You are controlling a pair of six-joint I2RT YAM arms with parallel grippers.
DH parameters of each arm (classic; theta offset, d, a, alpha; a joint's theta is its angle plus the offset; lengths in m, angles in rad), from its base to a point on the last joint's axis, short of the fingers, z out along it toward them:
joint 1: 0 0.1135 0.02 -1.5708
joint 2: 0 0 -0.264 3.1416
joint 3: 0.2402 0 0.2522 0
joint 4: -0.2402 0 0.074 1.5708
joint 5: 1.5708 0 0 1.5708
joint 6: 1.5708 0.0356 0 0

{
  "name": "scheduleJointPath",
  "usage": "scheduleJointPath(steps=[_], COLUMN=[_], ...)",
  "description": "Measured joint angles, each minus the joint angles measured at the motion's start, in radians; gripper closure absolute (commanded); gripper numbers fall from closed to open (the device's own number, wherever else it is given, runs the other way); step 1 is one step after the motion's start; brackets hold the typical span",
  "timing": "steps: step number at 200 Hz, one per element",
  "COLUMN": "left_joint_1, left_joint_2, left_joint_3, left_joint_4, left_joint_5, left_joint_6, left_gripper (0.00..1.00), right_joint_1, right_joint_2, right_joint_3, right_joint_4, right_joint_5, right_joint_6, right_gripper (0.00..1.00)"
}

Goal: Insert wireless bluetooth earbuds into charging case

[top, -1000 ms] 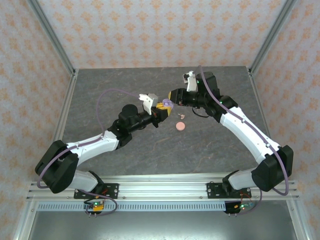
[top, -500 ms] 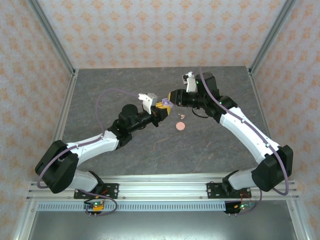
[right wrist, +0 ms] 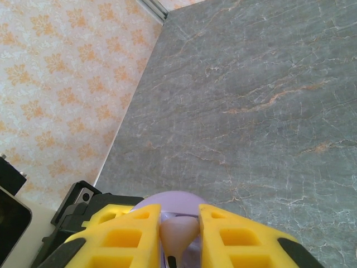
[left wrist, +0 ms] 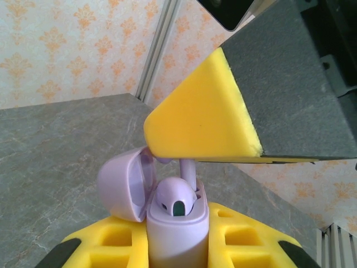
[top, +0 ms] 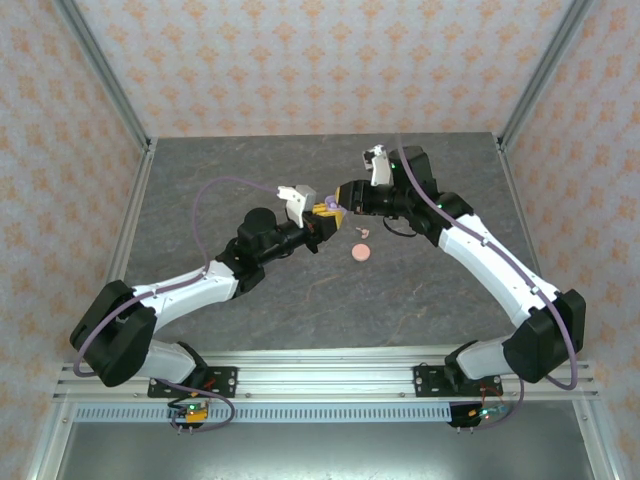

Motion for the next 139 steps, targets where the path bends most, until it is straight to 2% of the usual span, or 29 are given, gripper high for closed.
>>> scheduleJointPath(steps=[74, 111, 139], left_joint_1=[0.000, 0.000, 0.000], left_joint_2=[0.000, 0.000, 0.000], left_joint_3=[0.000, 0.001, 0.002], left_joint_4=[-0.011, -0.011, -0.012], left_joint_5=[-0.004, -0.005, -0.006], left_joint_6=[0.000, 0.000, 0.000], left_gripper=[0.84, 0.84, 0.84], right_joint_1=[0.005, 0.005, 0.005], right_joint_2=[0.003, 0.003, 0.003], right_joint_3=[0.000, 0.000, 0.000], right_joint_4=[-0.022, -0.031, -0.037], right_joint_5=[0.000, 0.000, 0.005], right_joint_6=[-0.018, -0.020, -0.026], right_gripper=[0.75, 0.71, 0.65])
